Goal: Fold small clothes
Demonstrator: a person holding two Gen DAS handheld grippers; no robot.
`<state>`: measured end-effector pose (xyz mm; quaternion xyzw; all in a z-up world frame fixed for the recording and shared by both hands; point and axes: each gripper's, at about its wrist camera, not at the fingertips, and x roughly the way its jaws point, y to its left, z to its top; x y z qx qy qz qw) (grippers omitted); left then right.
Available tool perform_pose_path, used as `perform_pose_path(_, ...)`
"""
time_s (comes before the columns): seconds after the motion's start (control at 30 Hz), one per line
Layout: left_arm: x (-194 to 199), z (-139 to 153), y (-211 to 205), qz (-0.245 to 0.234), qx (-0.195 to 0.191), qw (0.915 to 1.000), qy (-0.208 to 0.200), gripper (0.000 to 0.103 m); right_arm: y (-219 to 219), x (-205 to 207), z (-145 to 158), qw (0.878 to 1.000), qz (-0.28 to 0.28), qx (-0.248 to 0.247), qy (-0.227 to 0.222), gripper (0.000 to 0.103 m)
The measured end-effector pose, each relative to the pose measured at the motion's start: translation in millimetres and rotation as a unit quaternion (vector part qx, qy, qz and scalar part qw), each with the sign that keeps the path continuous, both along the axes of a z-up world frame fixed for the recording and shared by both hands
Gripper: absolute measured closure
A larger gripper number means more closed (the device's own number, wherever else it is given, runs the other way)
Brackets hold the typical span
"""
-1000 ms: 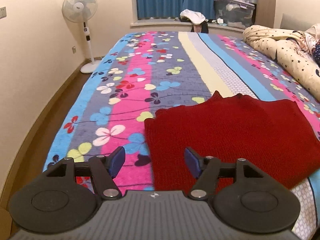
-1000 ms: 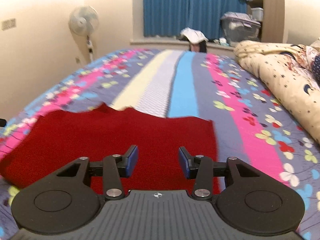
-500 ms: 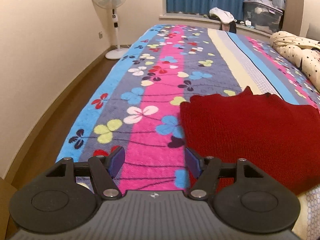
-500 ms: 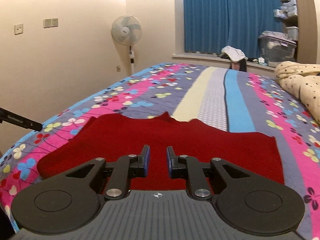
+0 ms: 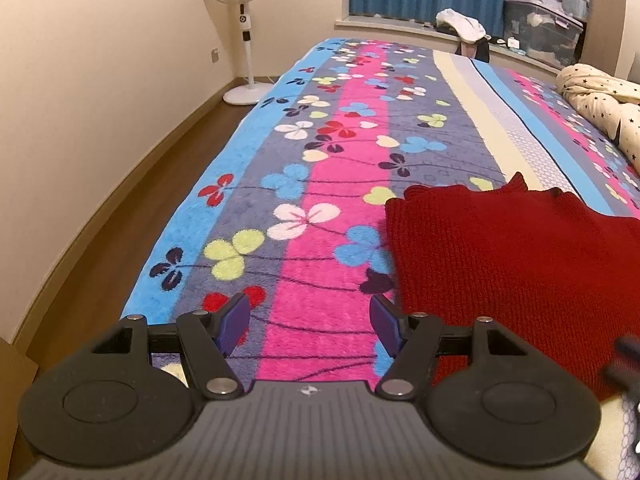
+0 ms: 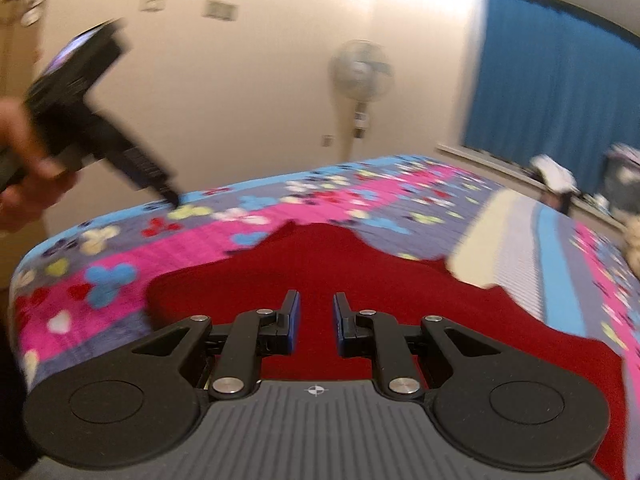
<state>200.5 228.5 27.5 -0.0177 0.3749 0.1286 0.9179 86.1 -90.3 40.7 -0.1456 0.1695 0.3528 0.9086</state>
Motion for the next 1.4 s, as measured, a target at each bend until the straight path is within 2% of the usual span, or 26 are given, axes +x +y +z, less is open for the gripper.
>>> perform_pose_path(0.07,2,-1,1,0.002,-0.003,1.0,0.003,0.031,18,-5,-6,1.0,0.027,-0.009,0.005,0.07)
perform_pose_path(0.2,6,-4,4,0.004,-0.008,0.9999,0.008,0.031,44,-12,-14,0.997,0.068,-0.026,0.003,0.06)
perform_pose_path(0.3,10,-6,5,0.006,-0.009,0.9999,0.012,0.031,62,-18,-22,0.994,0.092,-0.055,-0.028,0.058)
perform_pose_path(0.53,23,-10,5,0.006,-0.022,0.9995,0.022,0.031,94,-26,-49,0.981,0.139,-0.122,-0.066,0.054)
perform_pose_path(0.67,30,-12,1,0.002,-0.025,0.9993,0.026,0.031,107,-27,-65,0.971,0.138,-0.169,-0.097,0.052)
perform_pose_path(0.73,33,-13,-2,0.0,-0.026,0.9993,0.027,0.031,110,-26,-68,0.97,0.134,-0.174,-0.103,0.051)
perform_pose_path(0.93,40,-15,-6,-0.003,-0.031,0.999,0.032,0.031,115,-21,-71,0.967,0.126,-0.186,-0.118,0.052)
perform_pose_path(1.0,41,-16,-7,-0.005,-0.033,0.9989,0.033,0.031,114,-21,-71,0.968,0.13,-0.184,-0.115,0.058)
perform_pose_path(1.07,42,-17,-7,-0.006,-0.036,0.9987,0.035,0.031,114,-22,-70,0.967,0.134,-0.185,-0.116,0.07)
perform_pose_path(1.17,45,-18,-7,-0.007,-0.04,0.9985,0.036,0.03,112,-23,-65,0.969,0.138,-0.173,-0.113,0.08)
perform_pose_path(1.4,50,-19,-10,-0.01,-0.045,0.9982,0.039,0.03,108,-21,-55,0.973,0.134,-0.155,-0.11,0.083)
